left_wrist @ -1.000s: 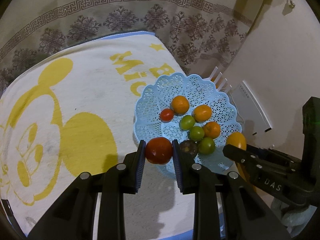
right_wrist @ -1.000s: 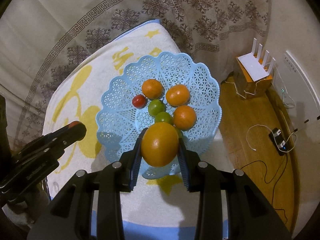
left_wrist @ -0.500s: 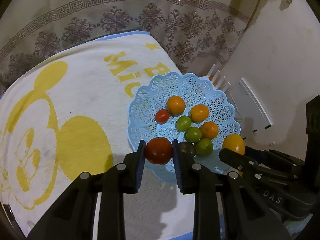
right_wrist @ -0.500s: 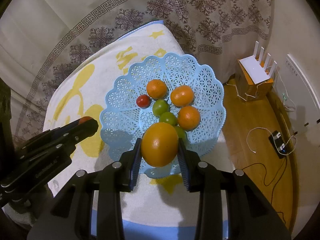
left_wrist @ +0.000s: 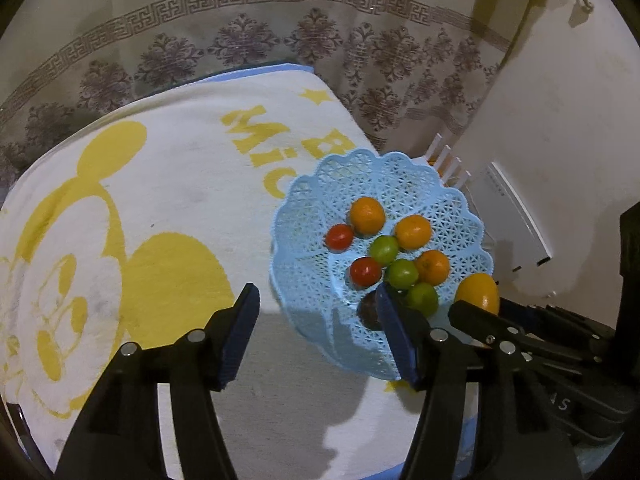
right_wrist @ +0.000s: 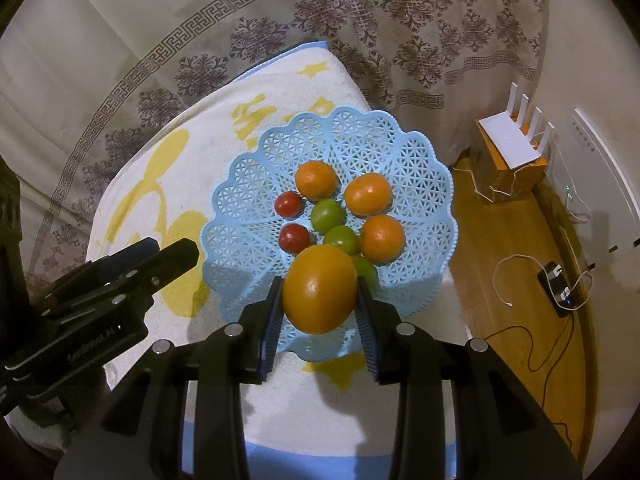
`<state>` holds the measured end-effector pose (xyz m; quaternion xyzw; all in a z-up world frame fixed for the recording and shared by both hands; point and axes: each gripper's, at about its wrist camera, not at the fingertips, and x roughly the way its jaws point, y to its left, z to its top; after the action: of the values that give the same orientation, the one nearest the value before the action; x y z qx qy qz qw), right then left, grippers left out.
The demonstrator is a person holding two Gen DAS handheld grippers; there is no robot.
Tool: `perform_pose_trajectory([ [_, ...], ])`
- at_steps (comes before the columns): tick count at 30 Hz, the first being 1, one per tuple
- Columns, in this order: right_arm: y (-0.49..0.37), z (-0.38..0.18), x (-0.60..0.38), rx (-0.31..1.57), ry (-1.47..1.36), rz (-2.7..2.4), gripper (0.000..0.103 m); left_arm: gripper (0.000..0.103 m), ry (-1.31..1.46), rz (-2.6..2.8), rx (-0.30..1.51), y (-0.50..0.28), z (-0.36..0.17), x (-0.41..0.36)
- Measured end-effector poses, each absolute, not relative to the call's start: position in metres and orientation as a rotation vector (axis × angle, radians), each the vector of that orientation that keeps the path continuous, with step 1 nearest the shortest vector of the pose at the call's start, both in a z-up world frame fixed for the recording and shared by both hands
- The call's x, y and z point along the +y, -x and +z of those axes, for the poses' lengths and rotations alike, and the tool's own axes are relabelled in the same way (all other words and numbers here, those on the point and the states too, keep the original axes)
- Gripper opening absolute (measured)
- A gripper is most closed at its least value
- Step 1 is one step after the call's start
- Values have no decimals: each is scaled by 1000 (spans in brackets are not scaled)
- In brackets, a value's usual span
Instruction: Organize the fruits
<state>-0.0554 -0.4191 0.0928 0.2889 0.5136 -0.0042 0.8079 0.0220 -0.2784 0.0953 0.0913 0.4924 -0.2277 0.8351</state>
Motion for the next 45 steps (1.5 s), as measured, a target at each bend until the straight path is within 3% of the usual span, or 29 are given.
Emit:
perform_pose_trajectory([
  [5, 51, 93, -415, 1099, -611, 4, 36, 69, -190, -449, 1036, -24, 97, -269],
  [18, 42, 91, -407, 1108, -601, 9, 37, 69, -191, -378, 1036, -25, 101, -251],
  [20, 42, 88, -410, 1116, -617, 0, 47, 74, -195, -373, 1036, -24, 101, -249],
  [21, 43, 89, -412, 1108, -621, -12, 58, 80, -196, -372, 1035, -24, 101, -249],
  [22, 44, 90, -413, 1097, -618, -20, 60, 80, -195, -372, 1032, -24, 102, -249],
  [33, 51, 91, -423, 1089, -624, -52, 60, 80, -286, -349, 1037, -21, 102, -256],
  [36, 55, 93, -426, 1081, -625, -65, 72, 80, -293, -359, 1033, -18, 103, -257],
  [45, 66, 95, -428, 1078, -602, -96, 76, 80, -326, -363, 984, -10, 112, -261],
])
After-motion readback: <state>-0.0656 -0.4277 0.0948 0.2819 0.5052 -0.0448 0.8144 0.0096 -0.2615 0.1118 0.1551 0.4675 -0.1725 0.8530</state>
